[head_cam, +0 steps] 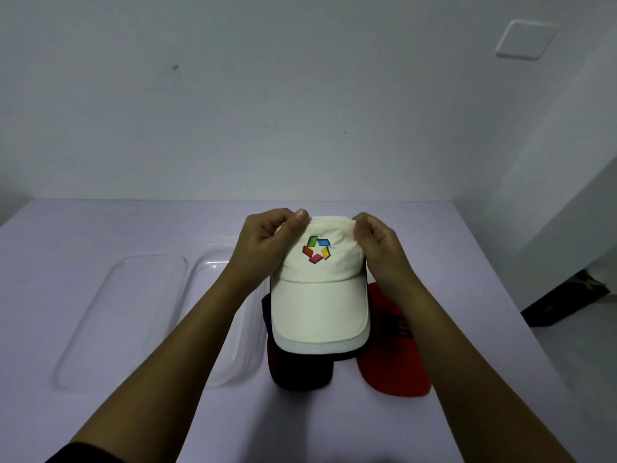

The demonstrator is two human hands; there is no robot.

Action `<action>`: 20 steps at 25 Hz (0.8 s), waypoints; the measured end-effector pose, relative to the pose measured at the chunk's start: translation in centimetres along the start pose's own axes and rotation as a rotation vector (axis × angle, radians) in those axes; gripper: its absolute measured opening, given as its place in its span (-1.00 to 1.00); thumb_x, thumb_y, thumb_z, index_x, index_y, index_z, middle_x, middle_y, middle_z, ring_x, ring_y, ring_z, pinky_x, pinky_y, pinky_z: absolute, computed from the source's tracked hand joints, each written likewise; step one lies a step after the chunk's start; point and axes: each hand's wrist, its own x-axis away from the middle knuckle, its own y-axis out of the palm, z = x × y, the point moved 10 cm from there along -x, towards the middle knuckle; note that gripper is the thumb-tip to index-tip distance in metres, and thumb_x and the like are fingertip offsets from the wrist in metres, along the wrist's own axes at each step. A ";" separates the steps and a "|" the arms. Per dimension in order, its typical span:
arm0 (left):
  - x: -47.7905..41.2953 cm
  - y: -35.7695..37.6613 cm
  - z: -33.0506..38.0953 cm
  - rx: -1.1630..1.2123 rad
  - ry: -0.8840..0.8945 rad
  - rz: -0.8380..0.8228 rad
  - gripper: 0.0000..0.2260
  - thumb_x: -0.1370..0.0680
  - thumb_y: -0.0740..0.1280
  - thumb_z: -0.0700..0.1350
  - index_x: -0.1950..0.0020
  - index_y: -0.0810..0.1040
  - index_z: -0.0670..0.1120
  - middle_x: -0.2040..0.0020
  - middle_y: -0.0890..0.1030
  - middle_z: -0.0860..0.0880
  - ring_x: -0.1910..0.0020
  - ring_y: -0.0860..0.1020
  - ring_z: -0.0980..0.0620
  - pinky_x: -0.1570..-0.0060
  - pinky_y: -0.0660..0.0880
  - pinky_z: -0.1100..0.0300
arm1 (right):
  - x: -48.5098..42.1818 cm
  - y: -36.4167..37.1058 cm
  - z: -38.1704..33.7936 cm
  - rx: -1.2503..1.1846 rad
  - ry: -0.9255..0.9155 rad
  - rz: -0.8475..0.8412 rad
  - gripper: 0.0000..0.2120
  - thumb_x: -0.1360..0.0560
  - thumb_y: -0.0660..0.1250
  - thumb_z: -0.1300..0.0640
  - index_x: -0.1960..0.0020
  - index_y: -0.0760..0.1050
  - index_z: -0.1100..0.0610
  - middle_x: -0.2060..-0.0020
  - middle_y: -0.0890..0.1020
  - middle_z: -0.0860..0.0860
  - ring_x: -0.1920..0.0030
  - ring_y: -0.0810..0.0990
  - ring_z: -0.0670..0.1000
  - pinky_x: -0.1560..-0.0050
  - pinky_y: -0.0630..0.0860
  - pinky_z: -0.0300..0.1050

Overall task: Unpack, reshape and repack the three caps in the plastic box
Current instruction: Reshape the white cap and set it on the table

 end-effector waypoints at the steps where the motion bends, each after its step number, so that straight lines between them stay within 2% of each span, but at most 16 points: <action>1: -0.1 -0.2 0.1 0.006 0.000 0.008 -0.69 -0.58 0.24 -0.20 0.36 0.54 -0.05 0.47 0.59 0.14 0.42 0.55 0.23 0.39 0.44 0.41 | 0.1 -0.4 0.6 0.005 0.007 0.016 -0.82 -0.56 0.14 -0.10 0.06 0.46 -0.05 0.13 0.56 -0.14 0.14 0.54 -0.28 0.08 0.47 -0.36; 2: -0.1 -0.5 0.1 0.022 0.001 0.025 -0.67 -0.58 0.23 -0.21 0.38 0.53 -0.04 0.49 0.58 0.13 0.44 0.54 0.23 0.40 0.44 0.42 | 0.3 -0.5 1.4 -0.006 0.025 0.013 -0.72 -0.47 0.19 -0.26 -0.08 0.42 -0.15 -0.03 0.57 -0.14 -0.01 0.54 -0.29 -0.05 0.48 -0.35; 4: -0.3 -1.4 0.1 0.037 0.029 0.066 -0.65 -0.58 0.24 -0.19 0.40 0.55 0.02 0.48 0.57 0.13 0.44 0.53 0.23 0.41 0.44 0.39 | 1.1 -0.1 4.1 -0.160 0.142 -0.021 -0.21 -0.14 0.29 -0.53 -0.28 0.27 -0.23 -0.28 0.49 -0.03 -0.27 0.49 -0.11 -0.32 0.41 -0.14; 5: -0.4 -1.6 0.2 0.018 0.053 0.072 -0.66 -0.57 0.26 -0.19 0.39 0.56 0.04 0.47 0.58 0.14 0.42 0.53 0.23 0.39 0.44 0.38 | 1.6 0.7 5.5 -0.279 0.222 -0.061 -0.04 -0.03 0.34 -0.55 -0.33 0.24 -0.18 -0.31 0.48 0.03 -0.29 0.48 -0.02 -0.36 0.38 -0.03; 6: -0.5 -1.5 0.2 -0.026 0.079 0.062 -0.69 -0.57 0.28 -0.18 0.35 0.58 0.04 0.44 0.60 0.15 0.40 0.54 0.23 0.37 0.46 0.37 | 2.1 1.8 6.4 -0.375 0.267 -0.119 0.00 -0.02 0.37 -0.53 -0.35 0.28 -0.10 -0.29 0.51 0.06 -0.28 0.51 0.02 -0.35 0.40 0.01; 8: -0.4 -0.7 0.2 -0.151 0.136 0.026 -0.79 -0.54 0.31 -0.16 0.27 0.60 0.03 0.39 0.63 0.21 0.36 0.57 0.24 0.34 0.46 0.38 | 2.8 3.5 6.7 -0.457 0.272 -0.184 -0.18 -0.21 0.38 -0.41 -0.32 0.41 0.04 -0.25 0.57 0.08 -0.27 0.54 0.06 -0.31 0.44 0.04; 10: -0.3 0.0 0.0 -0.218 0.162 0.017 -0.84 -0.53 0.32 -0.13 0.24 0.60 0.04 0.38 0.62 0.27 0.36 0.55 0.28 0.33 0.42 0.43 | 2.9 4.3 7.1 -0.541 0.298 -0.152 -0.25 -0.33 0.37 -0.30 -0.34 0.41 0.17 -0.28 0.54 0.17 -0.30 0.50 0.15 -0.37 0.36 0.16; 11: -0.3 0.1 -0.2 -0.221 0.156 0.022 -0.83 -0.53 0.32 -0.13 0.24 0.59 0.05 0.40 0.60 0.27 0.38 0.54 0.29 0.34 0.39 0.45 | 2.9 4.6 7.3 -0.589 0.321 -0.144 -0.25 -0.34 0.38 -0.27 -0.35 0.41 0.20 -0.28 0.53 0.20 -0.30 0.50 0.18 -0.36 0.36 0.19; 15: -0.5 0.3 -1.1 -0.153 0.077 0.055 -0.76 -0.55 0.32 -0.17 0.31 0.56 0.01 0.45 0.57 0.21 0.42 0.49 0.27 0.36 0.37 0.45 | 3.3 5.2 7.1 -0.755 0.354 -0.160 -0.33 -0.34 0.36 -0.22 -0.30 0.47 0.18 -0.25 0.56 0.19 -0.25 0.55 0.17 -0.17 0.54 0.04; 20: -0.6 0.7 -2.1 -0.068 -0.002 0.050 -0.76 -0.55 0.31 -0.15 0.32 0.57 -0.05 0.45 0.57 0.17 0.41 0.49 0.24 0.35 0.39 0.41 | 3.5 4.7 6.9 -0.853 0.350 -0.142 -0.33 -0.35 0.41 -0.14 -0.34 0.43 0.20 -0.25 0.56 0.19 -0.24 0.55 0.18 -0.16 0.54 0.05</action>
